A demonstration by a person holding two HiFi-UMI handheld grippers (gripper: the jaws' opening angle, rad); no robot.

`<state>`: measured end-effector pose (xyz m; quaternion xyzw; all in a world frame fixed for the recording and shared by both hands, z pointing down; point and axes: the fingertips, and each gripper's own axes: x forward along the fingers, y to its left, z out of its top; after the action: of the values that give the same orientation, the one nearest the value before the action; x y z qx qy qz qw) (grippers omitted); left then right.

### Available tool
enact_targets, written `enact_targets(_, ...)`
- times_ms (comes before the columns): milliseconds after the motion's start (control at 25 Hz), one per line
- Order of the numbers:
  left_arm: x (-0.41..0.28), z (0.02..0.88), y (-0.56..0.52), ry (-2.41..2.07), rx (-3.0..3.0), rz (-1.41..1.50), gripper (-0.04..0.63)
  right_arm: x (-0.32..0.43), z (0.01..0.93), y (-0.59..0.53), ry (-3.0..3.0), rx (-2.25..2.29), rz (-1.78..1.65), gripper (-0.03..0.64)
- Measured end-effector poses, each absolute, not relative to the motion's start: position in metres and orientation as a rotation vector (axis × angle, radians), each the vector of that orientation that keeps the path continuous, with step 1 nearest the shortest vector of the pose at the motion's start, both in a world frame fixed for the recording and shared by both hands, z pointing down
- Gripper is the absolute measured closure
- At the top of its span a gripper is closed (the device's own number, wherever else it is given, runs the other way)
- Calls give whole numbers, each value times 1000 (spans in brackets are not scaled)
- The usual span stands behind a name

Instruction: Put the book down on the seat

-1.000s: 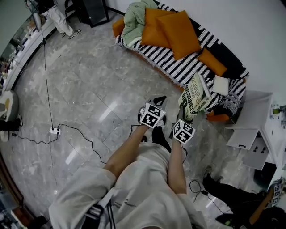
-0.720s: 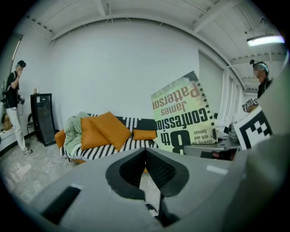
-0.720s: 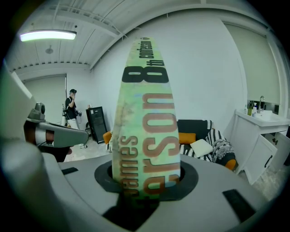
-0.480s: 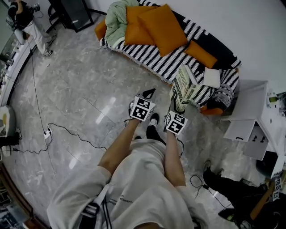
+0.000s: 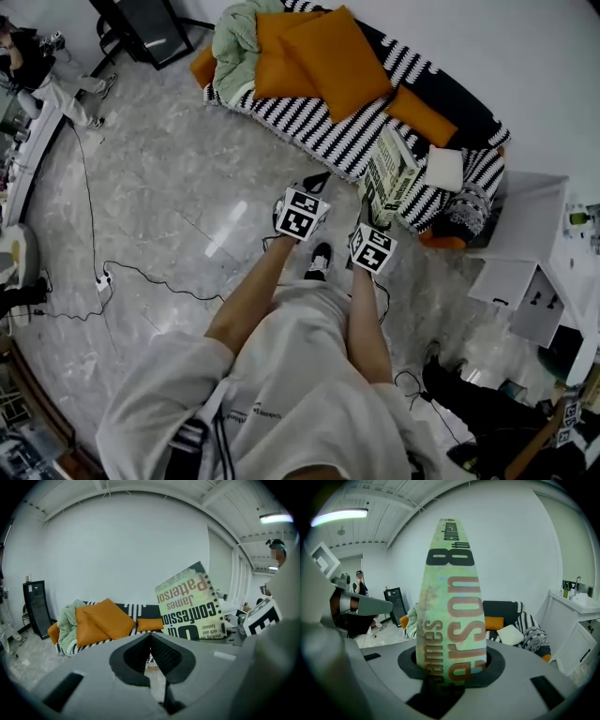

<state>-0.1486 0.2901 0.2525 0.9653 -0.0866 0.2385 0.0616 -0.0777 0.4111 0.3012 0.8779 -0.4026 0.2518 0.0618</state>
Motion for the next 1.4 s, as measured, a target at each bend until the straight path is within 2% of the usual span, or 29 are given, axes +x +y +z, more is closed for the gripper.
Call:
enact_targets(440,-108,259,264,-344,2909,751,588,-22,305,378,-1296,2605,756,460)
enact_targets(720,-103,268,256,-379,2919,794,588,-3,331,382,-1279,2662,882,460)
enact_targets(1400,-84,281,213,-456,2848,764,588,27,335,339,-1321,2562,861,460)
